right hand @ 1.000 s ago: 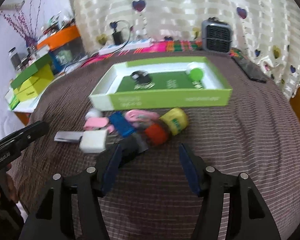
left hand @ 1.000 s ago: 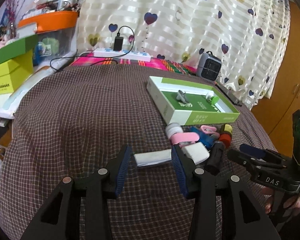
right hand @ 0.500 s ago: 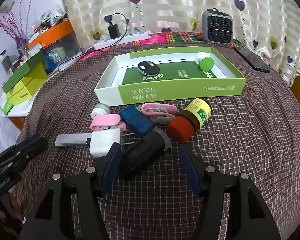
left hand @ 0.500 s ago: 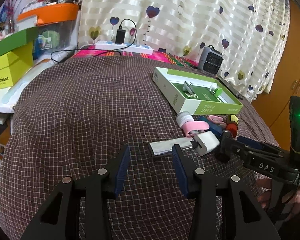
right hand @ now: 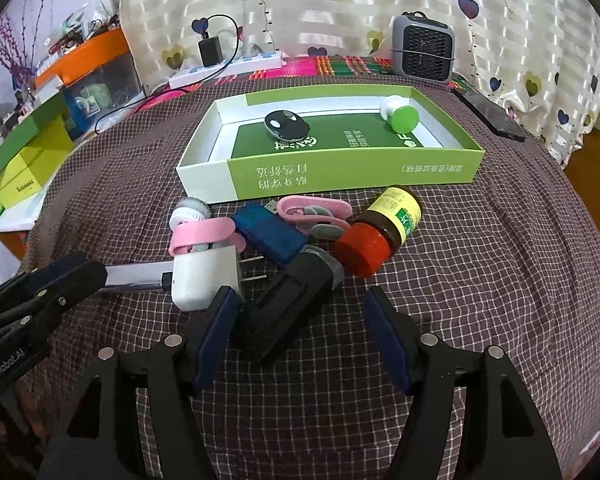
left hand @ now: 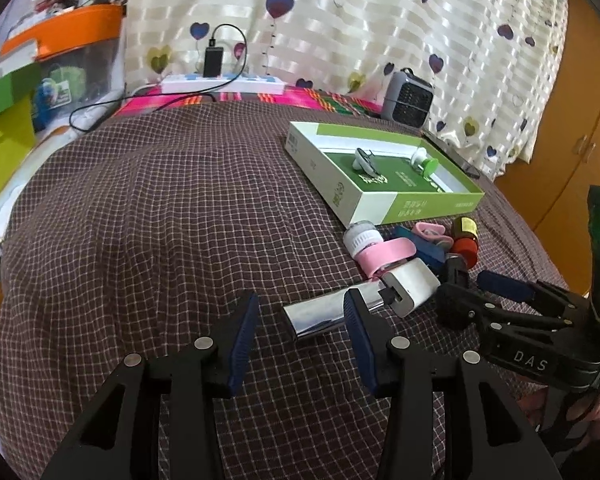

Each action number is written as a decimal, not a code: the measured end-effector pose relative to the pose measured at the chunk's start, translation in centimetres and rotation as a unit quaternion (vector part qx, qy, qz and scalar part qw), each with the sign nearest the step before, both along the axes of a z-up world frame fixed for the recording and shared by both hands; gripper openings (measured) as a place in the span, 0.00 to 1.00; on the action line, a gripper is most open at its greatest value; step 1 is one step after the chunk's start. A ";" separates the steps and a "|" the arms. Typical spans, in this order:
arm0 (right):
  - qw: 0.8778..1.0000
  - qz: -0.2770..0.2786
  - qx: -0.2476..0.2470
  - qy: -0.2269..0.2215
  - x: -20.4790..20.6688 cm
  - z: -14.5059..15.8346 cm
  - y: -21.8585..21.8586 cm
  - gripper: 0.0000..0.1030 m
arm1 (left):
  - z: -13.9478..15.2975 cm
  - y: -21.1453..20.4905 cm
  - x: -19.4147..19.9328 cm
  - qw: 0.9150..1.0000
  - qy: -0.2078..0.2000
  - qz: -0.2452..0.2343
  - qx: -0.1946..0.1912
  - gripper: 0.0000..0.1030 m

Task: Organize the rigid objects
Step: 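Grasp the silver lighter with the left gripper while the right gripper approaches the black block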

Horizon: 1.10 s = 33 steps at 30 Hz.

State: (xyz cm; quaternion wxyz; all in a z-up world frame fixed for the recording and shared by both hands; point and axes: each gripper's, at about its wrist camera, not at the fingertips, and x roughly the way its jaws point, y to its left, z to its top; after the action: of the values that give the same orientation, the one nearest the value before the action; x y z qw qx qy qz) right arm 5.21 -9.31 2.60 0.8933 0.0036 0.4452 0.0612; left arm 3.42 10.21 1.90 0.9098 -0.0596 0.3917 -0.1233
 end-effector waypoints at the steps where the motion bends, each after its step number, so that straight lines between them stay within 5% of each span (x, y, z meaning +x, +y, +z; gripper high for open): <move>1: 1.000 -0.002 0.001 0.000 0.0 0.0 -0.1 0.65 | 0.0 -0.2 0.1 1.000 0.000 -0.005 0.003 0.42; 16: 0.998 -0.025 -0.048 -0.004 -0.6 -0.4 -2.8 0.65 | -0.5 -2.2 2.0 0.997 0.020 -0.077 0.017 0.46; 33: 0.999 0.001 -0.038 0.002 0.1 -0.7 -3.9 0.65 | -0.7 -3.8 1.4 0.988 0.042 -0.137 0.058 0.46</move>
State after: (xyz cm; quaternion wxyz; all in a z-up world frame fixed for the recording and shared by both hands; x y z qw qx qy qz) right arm 5.27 -13.23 1.88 0.8916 -0.0305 0.4494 0.0458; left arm 4.85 6.41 1.20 0.8691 0.0426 0.4403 -0.2215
